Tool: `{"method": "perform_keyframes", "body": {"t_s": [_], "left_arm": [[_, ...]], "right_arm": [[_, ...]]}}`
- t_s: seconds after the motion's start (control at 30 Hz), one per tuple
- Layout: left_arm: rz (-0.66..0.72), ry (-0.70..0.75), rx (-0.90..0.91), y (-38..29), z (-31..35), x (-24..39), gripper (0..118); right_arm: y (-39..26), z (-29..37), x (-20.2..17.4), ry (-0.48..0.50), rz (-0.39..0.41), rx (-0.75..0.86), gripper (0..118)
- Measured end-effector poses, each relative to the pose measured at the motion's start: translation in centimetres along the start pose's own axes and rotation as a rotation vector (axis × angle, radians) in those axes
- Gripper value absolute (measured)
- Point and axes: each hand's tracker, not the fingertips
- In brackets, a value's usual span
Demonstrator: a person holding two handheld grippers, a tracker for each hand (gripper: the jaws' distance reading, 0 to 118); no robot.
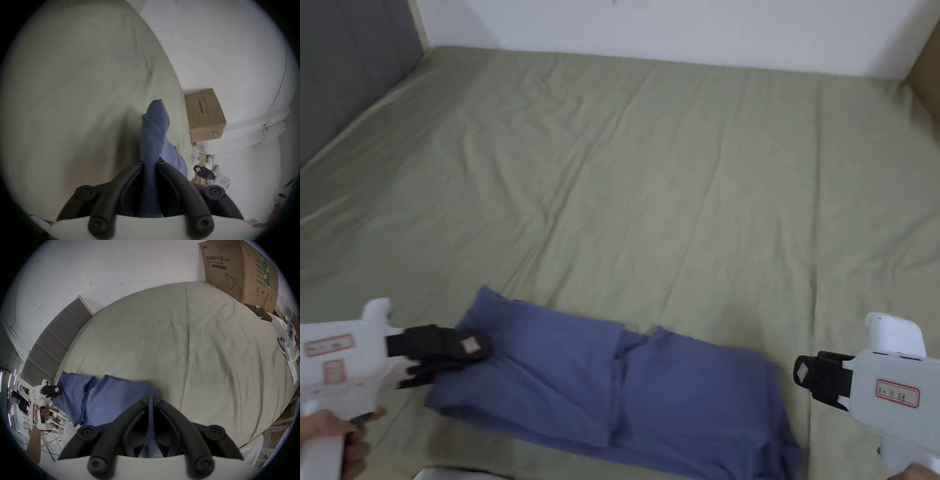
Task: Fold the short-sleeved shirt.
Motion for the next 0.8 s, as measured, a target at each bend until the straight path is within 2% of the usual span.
{"method": "perform_keyframes", "body": {"t_s": [0.1, 0.2, 0.27, 0.37, 0.57, 0.7, 0.73, 0.77, 0.8], "left_arm": [[0.007, 0.079, 0.06, 0.7, 3.7, -0.3, 8], [0.004, 0.096, 0.079, 0.7, 5.2, 0.9, 8], [-0.015, 0.103, 0.085, 0.2, 5.3, 2.9, 8], [-0.121, 0.076, 0.088, -0.3, 3.9, 8.1, 8], [-0.382, 0.062, 0.015, -3.5, -3.5, 19.7, 8], [-0.503, 0.054, -0.175, -7.9, -12.1, 23.4, 8], [-0.545, 0.073, -0.227, -9.2, -14.5, 23.6, 11], [-0.57, 0.111, -0.276, -10.4, -16.4, 23.6, 20], [-0.59, 0.14, -0.355, -11.6, -18.4, 23.5, 37]], "right_arm": [[-0.3, -0.3, 0.2, 0.005, -0.008, -0.004, 4], [-0.6, -0.6, 0.5, 0.014, -0.017, -0.012, 4], [-0.8, -0.7, 0.6, 0.023, -0.029, -0.017, 4], [-0.9, -0.6, 0.7, 0.032, -0.036, -0.018, 4], [-1.1, 0.3, 1.5, 0.038, -0.045, 0.008, 4], [-1.3, 1.1, 2.7, 0.032, -0.067, 0.02, 4], [-1.4, 1.4, 3.2, 0.026, -0.073, 0.027, 4], [-1.5, 1.7, 3.6, 0.023, -0.079, 0.029, 4], [-1.6, 1.9, 4.1, 0.018, -0.088, 0.032, 4]]}}
